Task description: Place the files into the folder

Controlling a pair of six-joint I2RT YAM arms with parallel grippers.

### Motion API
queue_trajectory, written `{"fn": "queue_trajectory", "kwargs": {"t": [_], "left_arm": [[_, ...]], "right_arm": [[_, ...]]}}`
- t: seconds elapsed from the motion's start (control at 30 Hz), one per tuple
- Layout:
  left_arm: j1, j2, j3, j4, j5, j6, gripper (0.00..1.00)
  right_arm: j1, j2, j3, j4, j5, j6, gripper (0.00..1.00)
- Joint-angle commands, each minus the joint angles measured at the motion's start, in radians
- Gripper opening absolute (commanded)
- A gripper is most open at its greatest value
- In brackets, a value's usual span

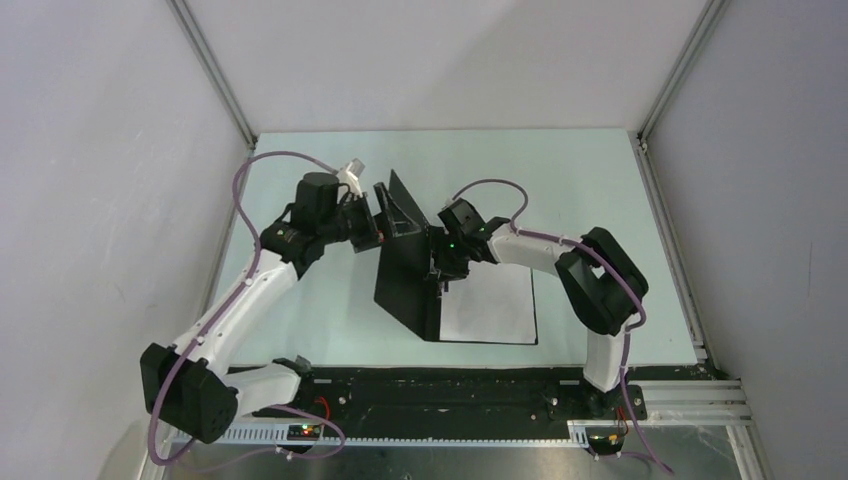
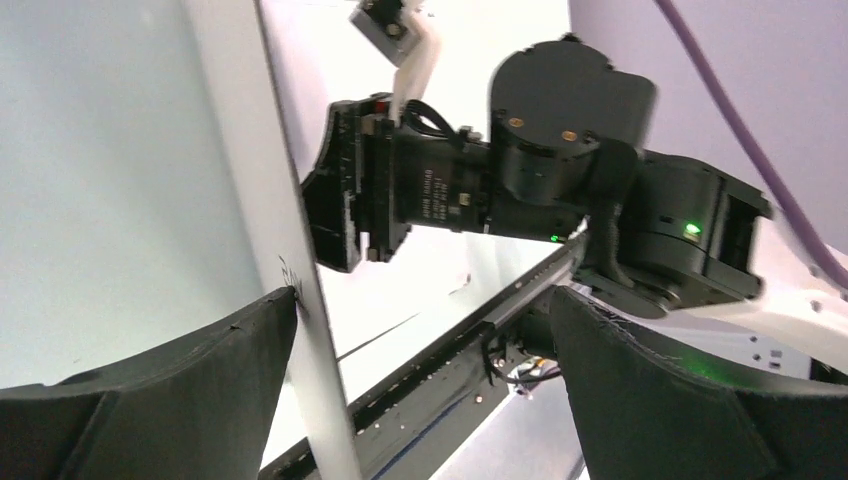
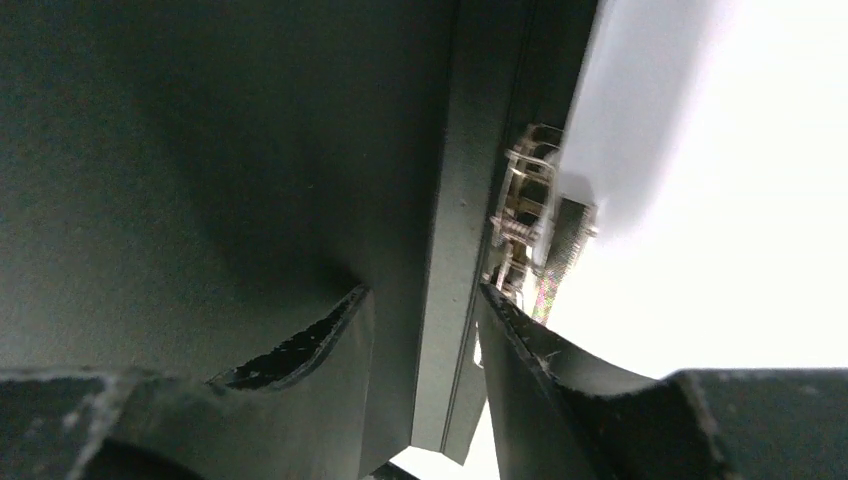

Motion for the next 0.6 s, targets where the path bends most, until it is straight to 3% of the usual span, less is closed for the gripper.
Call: {"fn": "queue_trajectory", "kwargs": {"t": [0.0,0.33,0.57], "left_arm": [[-0.097,0.026,0.097,0.025,-0.083,-0.044,1.00],[-0.302,0.188,0.259,0.024,-0.170,-0.037,1.00],[-0.423,0.341,0.399,0.026,-0.177,-0.017,1.00]], "right_arm": [[-0.073,-0.133,-0.080,0.029,0.012,0.036,0.49],[-0.304,-0.523,-0.264,-0.119,0.154,-0.026,0.61],[-0.449,-0.735,-0.355,-0.207,0.233,-0.060,0.76]]}}
